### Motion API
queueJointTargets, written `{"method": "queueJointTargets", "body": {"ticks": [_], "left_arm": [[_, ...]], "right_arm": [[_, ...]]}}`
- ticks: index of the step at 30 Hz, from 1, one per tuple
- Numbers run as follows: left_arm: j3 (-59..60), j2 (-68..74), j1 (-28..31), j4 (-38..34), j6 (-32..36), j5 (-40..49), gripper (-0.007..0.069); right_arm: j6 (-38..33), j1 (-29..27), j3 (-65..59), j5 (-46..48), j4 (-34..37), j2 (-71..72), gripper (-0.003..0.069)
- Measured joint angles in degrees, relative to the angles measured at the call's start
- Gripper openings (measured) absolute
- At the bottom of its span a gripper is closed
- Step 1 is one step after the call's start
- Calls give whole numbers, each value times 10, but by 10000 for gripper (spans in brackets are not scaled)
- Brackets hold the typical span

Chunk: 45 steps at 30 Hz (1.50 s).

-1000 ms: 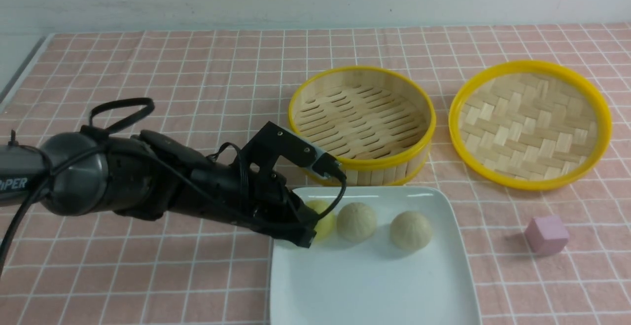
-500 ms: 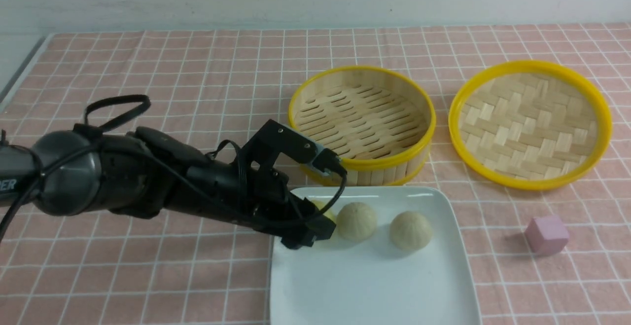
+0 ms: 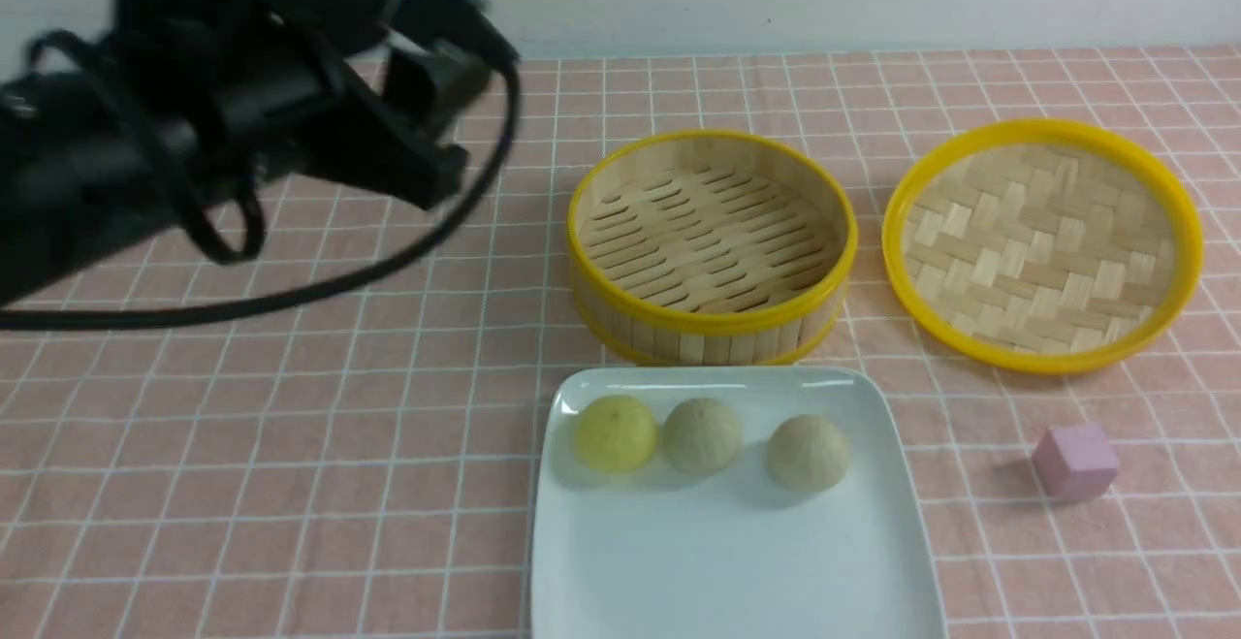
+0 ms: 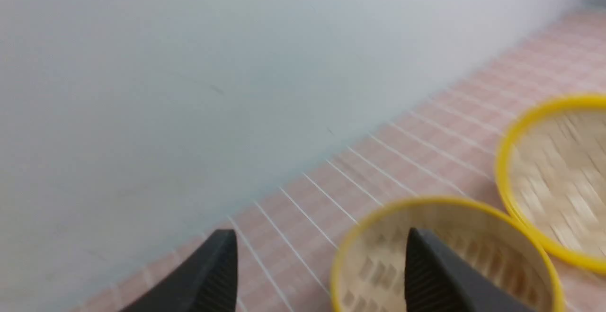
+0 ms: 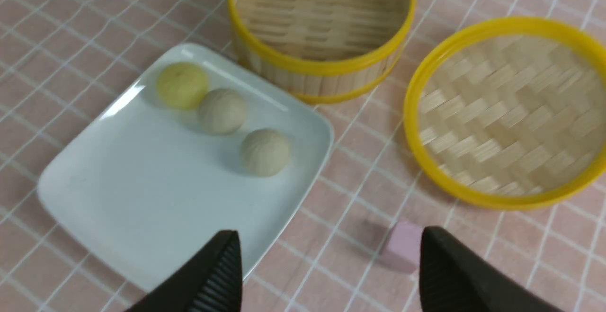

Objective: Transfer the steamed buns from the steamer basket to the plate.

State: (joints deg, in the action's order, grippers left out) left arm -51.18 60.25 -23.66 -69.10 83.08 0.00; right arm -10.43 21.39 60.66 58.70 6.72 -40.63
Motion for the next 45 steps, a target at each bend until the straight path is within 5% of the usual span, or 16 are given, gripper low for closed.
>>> {"method": "queueJointTargets", "body": {"ticks": [5, 7, 8, 13, 20, 26, 35, 45], "left_arm": [[0, -96, 0, -62, 50, -83, 444], [0, -133, 0, -130, 116, -124, 428], [0, -157, 0, -209, 200, -172, 415], [6, -177, 0, -285, 347, -319, 375], [9, -177, 0, -302, 372, -407, 323], [9, -177, 0, -304, 328, -385, 304], [9, -173, 0, -297, 88, -140, 292], [38, -161, 0, -279, -52, 90, 271]], "right_arm": [[0, 0, 0, -40, -34, 0, 495], [0, 0, 0, -46, -38, 0, 495], [0, 0, 0, -50, -41, 0, 495], [0, 0, 0, -51, -42, 0, 495], [0, 0, 0, -51, -42, 0, 495], [0, 0, 0, -51, -41, 0, 495], [0, 0, 0, -51, -40, 0, 495], [26, 0, 0, -101, -78, 0, 495]]}}
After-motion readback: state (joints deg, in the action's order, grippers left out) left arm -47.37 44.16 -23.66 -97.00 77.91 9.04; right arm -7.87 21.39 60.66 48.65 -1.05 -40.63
